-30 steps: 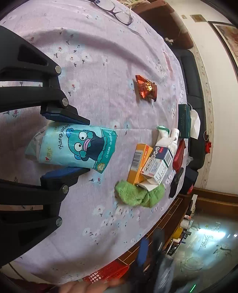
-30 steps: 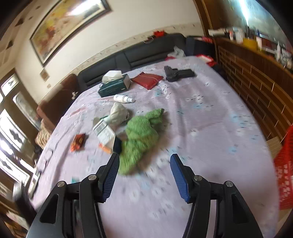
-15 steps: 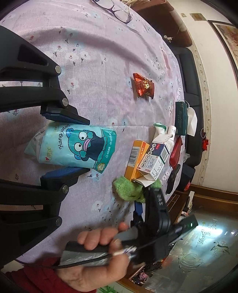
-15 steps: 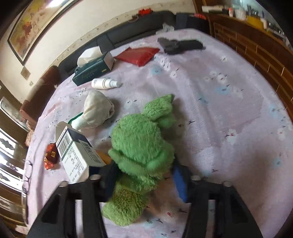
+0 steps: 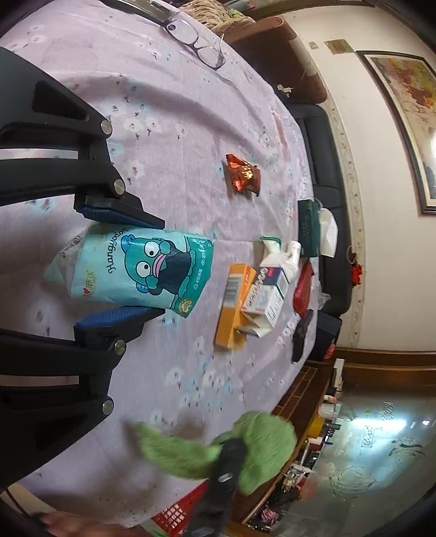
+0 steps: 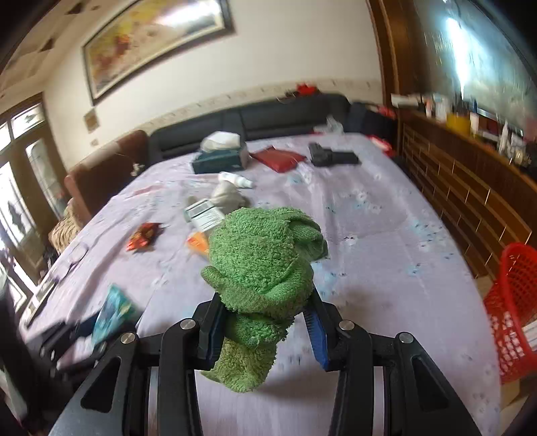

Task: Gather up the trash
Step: 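Lift the green towel and tissue pack above the table with both tools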

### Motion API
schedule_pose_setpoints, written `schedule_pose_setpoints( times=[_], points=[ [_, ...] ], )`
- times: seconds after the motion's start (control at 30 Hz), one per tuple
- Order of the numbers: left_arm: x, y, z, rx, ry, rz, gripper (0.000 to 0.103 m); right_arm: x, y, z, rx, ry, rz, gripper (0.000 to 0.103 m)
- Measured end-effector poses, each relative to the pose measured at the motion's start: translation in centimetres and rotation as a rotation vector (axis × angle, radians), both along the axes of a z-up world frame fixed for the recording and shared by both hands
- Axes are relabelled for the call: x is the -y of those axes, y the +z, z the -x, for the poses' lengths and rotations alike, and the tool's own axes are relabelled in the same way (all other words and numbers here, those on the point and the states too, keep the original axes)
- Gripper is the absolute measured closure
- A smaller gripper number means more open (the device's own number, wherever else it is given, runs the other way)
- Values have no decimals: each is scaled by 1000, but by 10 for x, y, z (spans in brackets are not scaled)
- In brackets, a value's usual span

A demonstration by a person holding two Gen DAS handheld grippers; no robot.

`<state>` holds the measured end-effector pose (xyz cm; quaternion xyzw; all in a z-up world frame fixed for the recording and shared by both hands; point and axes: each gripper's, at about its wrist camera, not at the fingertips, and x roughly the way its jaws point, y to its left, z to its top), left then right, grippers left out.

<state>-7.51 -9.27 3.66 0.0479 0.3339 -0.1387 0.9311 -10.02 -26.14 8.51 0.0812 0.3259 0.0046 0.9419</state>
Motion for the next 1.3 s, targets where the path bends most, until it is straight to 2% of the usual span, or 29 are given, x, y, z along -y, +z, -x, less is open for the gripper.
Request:
schedule_pose_setpoints(
  times=[0.1, 0.2, 0.47, 0.93, 1.3],
  points=[
    [7, 7, 13, 49, 9, -27, 62, -7, 0, 32, 46, -2, 35, 57],
    [13, 11, 20, 63, 3, -35, 62, -9, 0, 46, 67, -2, 55, 57],
    [23, 14, 31, 81, 6, -63, 62, 0, 0, 59, 73, -15, 17, 57],
    [23, 14, 38, 143, 44, -113, 62, -11, -5, 61, 59, 4, 42, 57],
    [15, 13, 36, 141, 58, -105, 61, -21, -9, 57, 33, -3, 96, 57]
  ],
)
